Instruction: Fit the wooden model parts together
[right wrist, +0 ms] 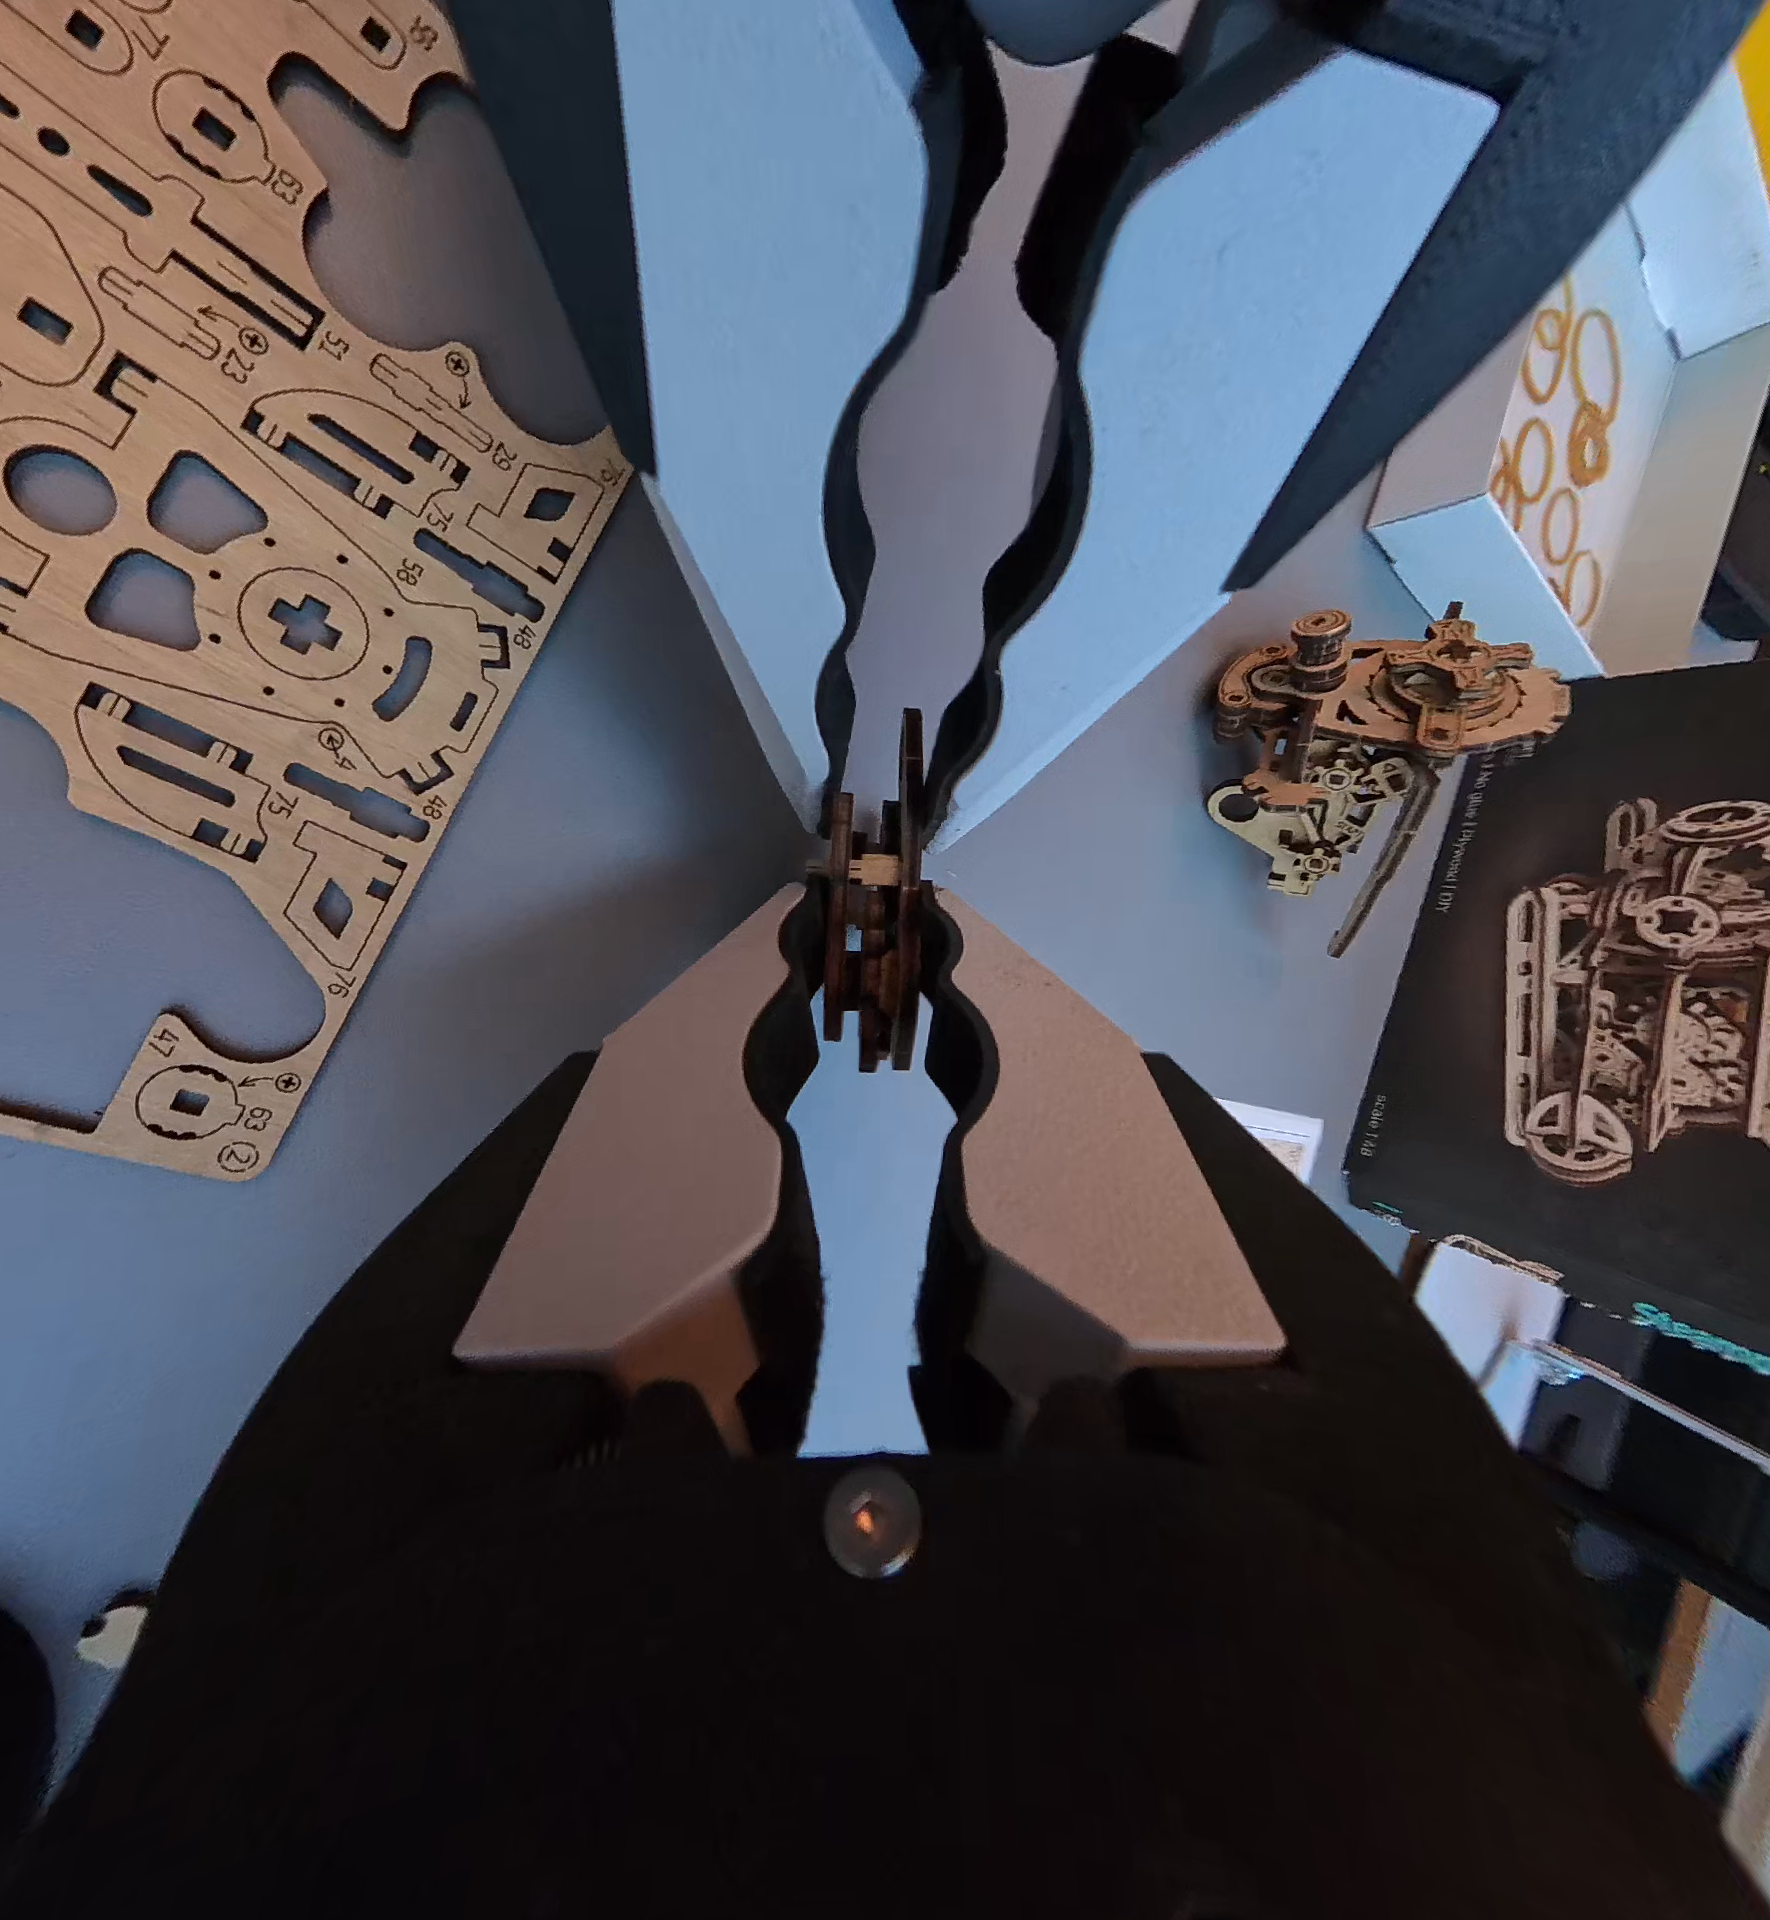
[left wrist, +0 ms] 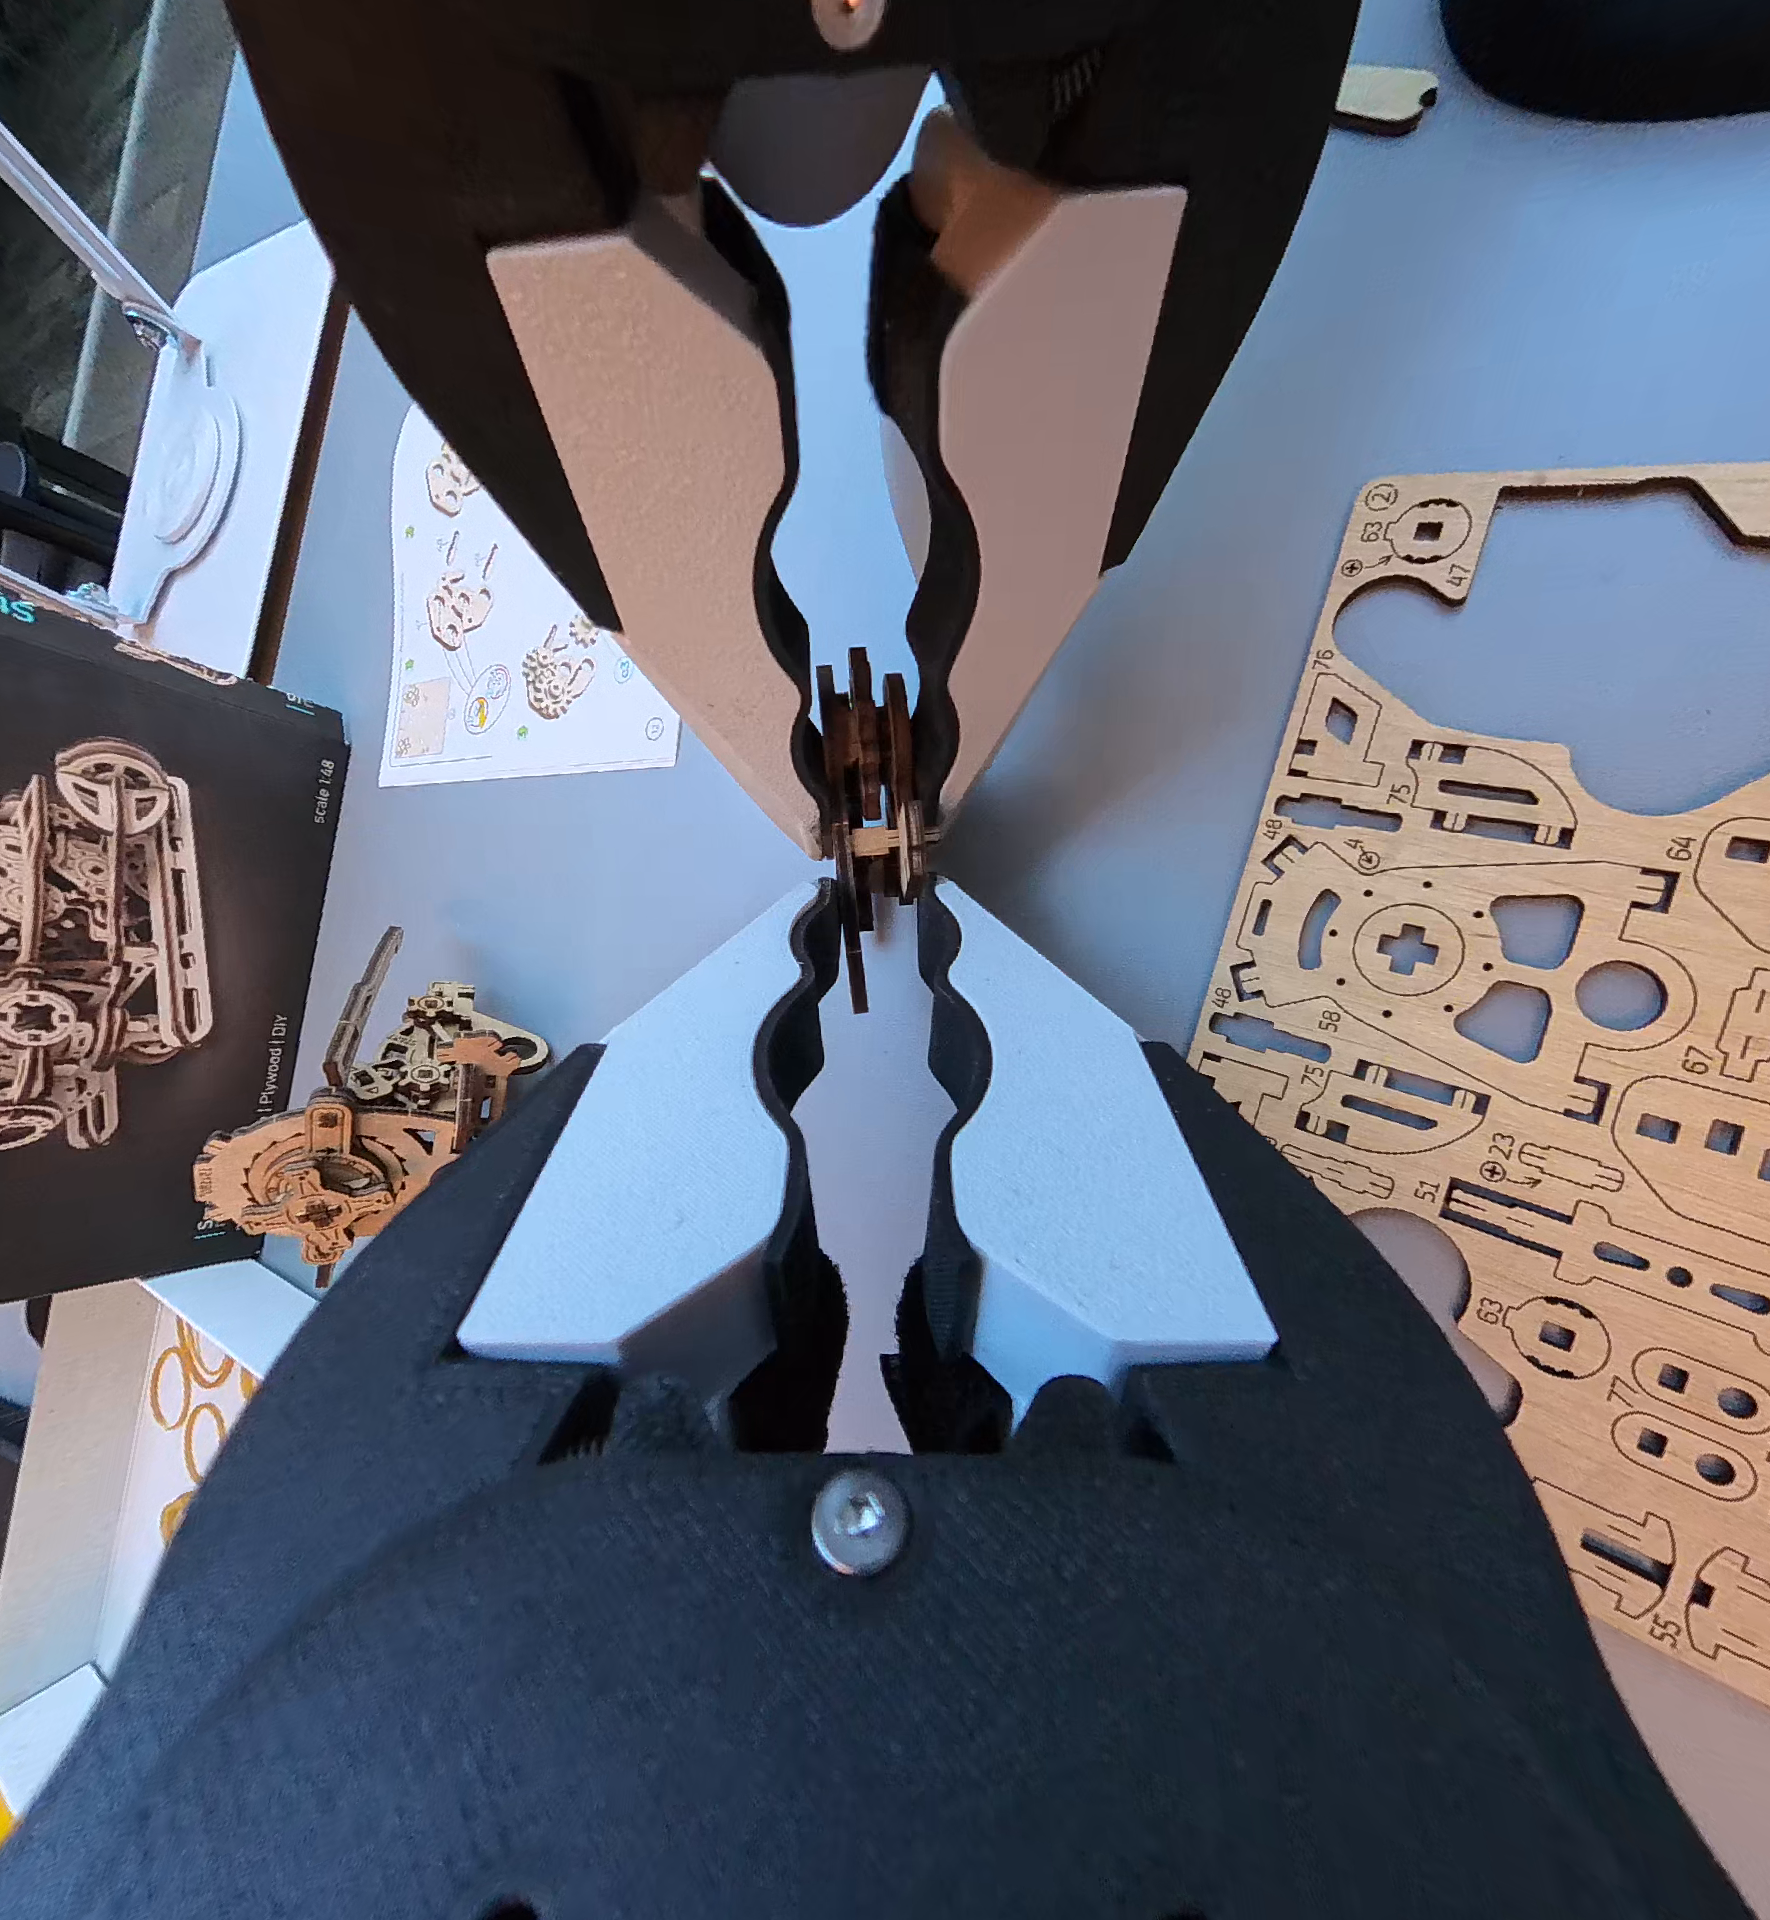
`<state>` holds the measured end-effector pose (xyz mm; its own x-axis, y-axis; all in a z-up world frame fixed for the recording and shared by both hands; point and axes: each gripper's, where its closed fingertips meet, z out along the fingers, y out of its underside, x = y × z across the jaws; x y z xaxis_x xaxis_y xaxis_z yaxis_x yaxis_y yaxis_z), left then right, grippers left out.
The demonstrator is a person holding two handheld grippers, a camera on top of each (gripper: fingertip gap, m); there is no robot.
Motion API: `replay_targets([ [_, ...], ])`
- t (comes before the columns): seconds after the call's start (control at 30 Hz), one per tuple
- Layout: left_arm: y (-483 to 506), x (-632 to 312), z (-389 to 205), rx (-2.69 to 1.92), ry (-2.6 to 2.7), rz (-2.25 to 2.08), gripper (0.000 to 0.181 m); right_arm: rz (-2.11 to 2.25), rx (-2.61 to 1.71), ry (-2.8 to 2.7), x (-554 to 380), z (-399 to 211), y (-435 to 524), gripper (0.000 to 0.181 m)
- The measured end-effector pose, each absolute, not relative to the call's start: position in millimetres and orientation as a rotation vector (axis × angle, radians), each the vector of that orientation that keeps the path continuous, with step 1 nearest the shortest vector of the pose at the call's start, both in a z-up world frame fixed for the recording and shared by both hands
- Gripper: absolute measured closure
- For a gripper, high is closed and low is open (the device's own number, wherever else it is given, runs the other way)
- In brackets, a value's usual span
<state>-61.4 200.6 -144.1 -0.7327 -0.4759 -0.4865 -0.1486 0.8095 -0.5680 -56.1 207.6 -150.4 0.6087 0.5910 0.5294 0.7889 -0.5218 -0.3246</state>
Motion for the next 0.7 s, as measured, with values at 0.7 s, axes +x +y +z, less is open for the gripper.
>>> replay_targets([
  [0.7, 197, -63, -123, -0.623, 2.325, -1.14, 0.168, -0.125, -2.297, -0.835, -62, -149, 216, 0.167],
])
